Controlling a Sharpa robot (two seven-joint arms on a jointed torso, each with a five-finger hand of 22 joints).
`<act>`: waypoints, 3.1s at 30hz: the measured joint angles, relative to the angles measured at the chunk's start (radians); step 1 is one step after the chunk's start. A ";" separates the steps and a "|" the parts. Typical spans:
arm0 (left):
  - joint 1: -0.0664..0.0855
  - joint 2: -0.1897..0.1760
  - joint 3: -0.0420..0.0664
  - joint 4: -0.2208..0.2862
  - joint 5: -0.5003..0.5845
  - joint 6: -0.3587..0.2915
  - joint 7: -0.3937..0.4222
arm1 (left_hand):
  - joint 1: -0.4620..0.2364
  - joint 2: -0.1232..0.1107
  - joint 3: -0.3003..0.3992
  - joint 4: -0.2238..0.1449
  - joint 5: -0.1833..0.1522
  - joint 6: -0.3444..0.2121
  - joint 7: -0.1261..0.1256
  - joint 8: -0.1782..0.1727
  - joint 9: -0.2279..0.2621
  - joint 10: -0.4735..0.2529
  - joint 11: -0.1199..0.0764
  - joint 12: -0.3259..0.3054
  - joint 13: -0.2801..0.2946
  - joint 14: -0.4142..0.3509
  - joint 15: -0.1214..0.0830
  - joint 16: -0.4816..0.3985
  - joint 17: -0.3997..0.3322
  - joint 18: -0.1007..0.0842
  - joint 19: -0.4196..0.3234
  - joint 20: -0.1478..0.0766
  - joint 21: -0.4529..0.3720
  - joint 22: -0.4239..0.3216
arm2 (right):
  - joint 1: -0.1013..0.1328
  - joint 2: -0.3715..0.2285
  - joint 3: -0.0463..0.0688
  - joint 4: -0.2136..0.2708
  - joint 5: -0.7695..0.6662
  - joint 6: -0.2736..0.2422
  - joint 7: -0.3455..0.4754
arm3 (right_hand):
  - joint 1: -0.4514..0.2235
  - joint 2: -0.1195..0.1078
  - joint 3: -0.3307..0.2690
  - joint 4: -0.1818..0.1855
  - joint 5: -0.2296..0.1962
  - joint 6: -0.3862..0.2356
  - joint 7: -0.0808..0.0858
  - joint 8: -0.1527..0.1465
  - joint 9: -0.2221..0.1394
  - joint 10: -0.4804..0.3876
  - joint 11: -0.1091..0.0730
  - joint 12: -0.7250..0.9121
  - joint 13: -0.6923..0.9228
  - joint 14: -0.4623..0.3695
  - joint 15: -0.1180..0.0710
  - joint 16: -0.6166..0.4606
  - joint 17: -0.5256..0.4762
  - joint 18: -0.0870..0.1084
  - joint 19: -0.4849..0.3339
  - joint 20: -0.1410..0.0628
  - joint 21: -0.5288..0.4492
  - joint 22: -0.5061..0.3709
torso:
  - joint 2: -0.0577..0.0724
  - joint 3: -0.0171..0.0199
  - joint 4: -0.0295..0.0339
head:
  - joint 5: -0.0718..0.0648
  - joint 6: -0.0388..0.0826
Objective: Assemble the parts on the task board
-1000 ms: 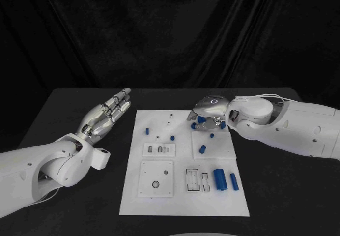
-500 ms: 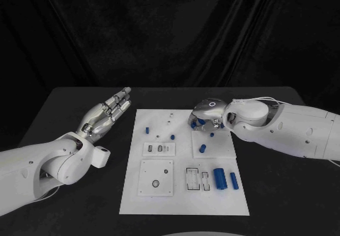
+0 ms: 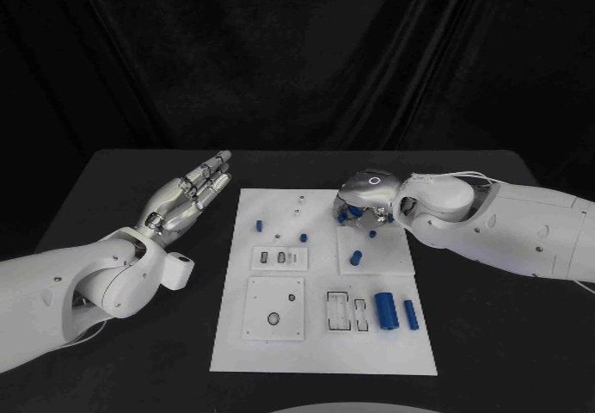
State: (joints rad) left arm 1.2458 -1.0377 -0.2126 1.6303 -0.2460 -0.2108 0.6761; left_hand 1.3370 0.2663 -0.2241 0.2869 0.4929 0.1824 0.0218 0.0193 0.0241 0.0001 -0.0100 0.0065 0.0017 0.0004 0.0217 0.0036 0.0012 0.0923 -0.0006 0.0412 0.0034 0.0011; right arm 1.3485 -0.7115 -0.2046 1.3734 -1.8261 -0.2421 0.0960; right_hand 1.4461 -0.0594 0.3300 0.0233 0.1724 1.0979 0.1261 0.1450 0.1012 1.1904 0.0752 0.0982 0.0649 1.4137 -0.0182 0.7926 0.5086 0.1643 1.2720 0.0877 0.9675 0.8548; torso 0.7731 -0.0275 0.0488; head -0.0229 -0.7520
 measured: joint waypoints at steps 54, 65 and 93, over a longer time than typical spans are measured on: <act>0.000 0.032 0.000 -0.031 -0.001 0.041 0.000 | 0.024 0.008 0.014 -0.008 0.020 0.018 0.018 0.004 0.003 -0.001 0.014 0.000 0.000 0.000 0.022 0.000 0.000 0.000 0.000 0.028 0.000 0.000 | 0.055 0.230 -0.003 -0.230 0.191 -0.050 0.016 | 0.010 -0.005 0.007 0.032 -0.069 -0.003 0.000 -0.024 0.052 0.030 -0.009 -0.032 -0.002 0.008 -0.006 0.013 0.027 -0.009 0.011 -0.011 0.024 0.055 | 0.010 -0.0105 0.0181 | -0.006 0.001; 0.000 0.035 0.000 -0.034 -0.001 0.049 0.000 | 0.028 0.004 0.014 -0.008 0.020 0.018 0.018 0.004 0.003 0.000 0.013 0.000 0.000 0.000 0.021 0.000 0.000 0.000 0.000 0.036 0.000 0.001 | 0.051 0.233 -0.003 -0.232 0.192 -0.043 0.015 | 0.009 -0.007 0.009 0.041 -0.069 -0.008 0.003 -0.029 0.059 0.017 -0.003 -0.032 -0.001 0.004 -0.002 0.013 0.022 -0.009 0.007 -0.007 0.024 0.054 | 0.010 -0.0115 0.0200 | -0.011 -0.001; 0.000 0.044 0.000 -0.042 -0.001 0.065 0.000 | 0.031 0.008 0.019 -0.008 0.020 0.025 0.025 0.004 0.003 -0.001 0.021 0.000 -0.001 0.000 0.036 0.000 0.000 0.000 0.004 0.047 0.000 0.001 | 0.034 0.273 -0.003 -0.277 0.193 -0.019 0.015 | -0.011 -0.026 0.007 0.066 -0.068 -0.056 0.010 -0.063 0.058 -0.040 0.009 -0.031 -0.002 -0.011 0.013 0.002 0.008 -0.008 -0.006 0.006 0.010 0.050 | 0.010 -0.0120 0.0208 | -0.013 -0.006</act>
State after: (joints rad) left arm 1.2459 -0.9937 -0.2126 1.5879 -0.2467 -0.1458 0.6765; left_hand 1.3684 0.2741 -0.2048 0.2785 0.5128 0.2073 0.0466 0.0231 0.0273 -0.0008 0.0105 0.0065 0.0011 0.0005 0.0577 0.0036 0.0010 0.0923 0.0029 0.0878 0.0034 0.0017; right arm 1.3824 -0.4384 -0.2081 1.0965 -1.6332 -0.2610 0.1109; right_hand 1.4350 -0.0857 0.3368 0.0891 0.1040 1.0422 0.1359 0.0817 0.1591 1.1509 0.0840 0.0669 0.0632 1.4028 -0.0056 0.7947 0.5167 0.1559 1.2662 0.0936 0.9776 0.9045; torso 0.7835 -0.0395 0.0696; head -0.0355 -0.7584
